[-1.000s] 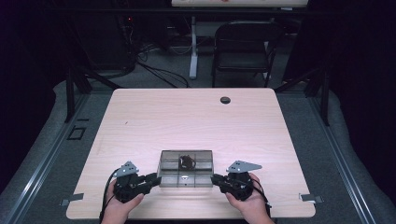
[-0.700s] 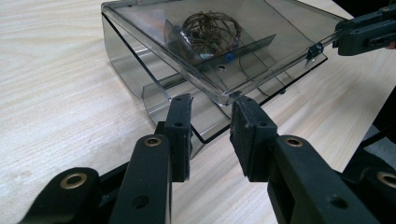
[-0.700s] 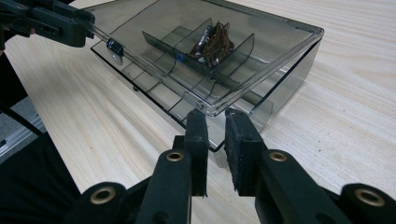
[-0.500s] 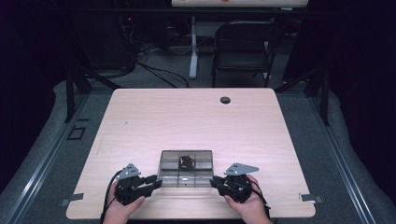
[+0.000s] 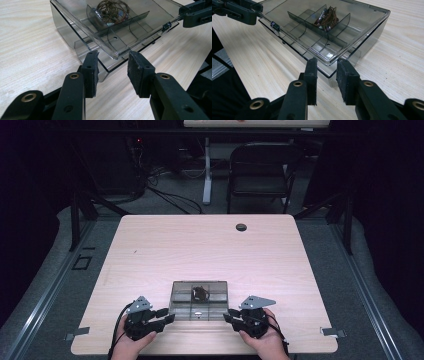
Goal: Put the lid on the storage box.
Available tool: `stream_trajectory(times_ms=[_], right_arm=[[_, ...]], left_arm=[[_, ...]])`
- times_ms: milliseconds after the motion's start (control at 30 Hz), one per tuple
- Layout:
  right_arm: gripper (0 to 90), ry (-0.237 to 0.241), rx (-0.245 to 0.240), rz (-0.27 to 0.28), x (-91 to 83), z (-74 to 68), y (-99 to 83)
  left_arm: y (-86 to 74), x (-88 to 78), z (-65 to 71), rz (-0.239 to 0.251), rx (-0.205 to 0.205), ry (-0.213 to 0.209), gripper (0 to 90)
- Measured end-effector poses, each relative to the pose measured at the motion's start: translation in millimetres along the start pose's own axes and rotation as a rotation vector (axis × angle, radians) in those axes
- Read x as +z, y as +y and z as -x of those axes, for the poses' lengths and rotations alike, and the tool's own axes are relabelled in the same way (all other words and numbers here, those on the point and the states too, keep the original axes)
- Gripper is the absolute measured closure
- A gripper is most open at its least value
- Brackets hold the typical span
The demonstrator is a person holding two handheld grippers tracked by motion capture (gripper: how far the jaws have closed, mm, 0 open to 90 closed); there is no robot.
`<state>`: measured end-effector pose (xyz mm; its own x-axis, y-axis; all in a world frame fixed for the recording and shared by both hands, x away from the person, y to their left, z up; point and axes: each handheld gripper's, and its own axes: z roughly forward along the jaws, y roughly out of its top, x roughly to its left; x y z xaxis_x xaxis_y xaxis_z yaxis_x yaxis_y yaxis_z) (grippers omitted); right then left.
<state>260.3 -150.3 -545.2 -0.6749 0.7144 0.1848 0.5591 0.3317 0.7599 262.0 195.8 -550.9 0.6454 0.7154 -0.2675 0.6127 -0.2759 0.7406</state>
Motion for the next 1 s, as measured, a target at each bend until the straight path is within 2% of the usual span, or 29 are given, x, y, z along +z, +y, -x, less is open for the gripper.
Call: stream_trajectory(times_ms=[200,267,567,1000], right_arm=[[69.0,0.004,0.004,-0.017,1.8,1.0,-0.8],[68.9,0.005,0.016,-0.007,2.8,0.4,-1.4],[67.1,0.001,0.006,-0.038,3.7,1.9,-2.8],[65.2,0.0,0.016,-0.031,5.0,1.2,-4.0]], left_arm=[[-0.7,1.7,0.1,-0.017,0.006,0.005,59.5],[-1.1,2.4,0.5,-0.017,0.008,0.009,59.5],[-2.3,4.7,1.1,-0.036,0.014,0.019,59.5],[-3.2,6.3,1.6,-0.046,0.019,0.022,59.0]])
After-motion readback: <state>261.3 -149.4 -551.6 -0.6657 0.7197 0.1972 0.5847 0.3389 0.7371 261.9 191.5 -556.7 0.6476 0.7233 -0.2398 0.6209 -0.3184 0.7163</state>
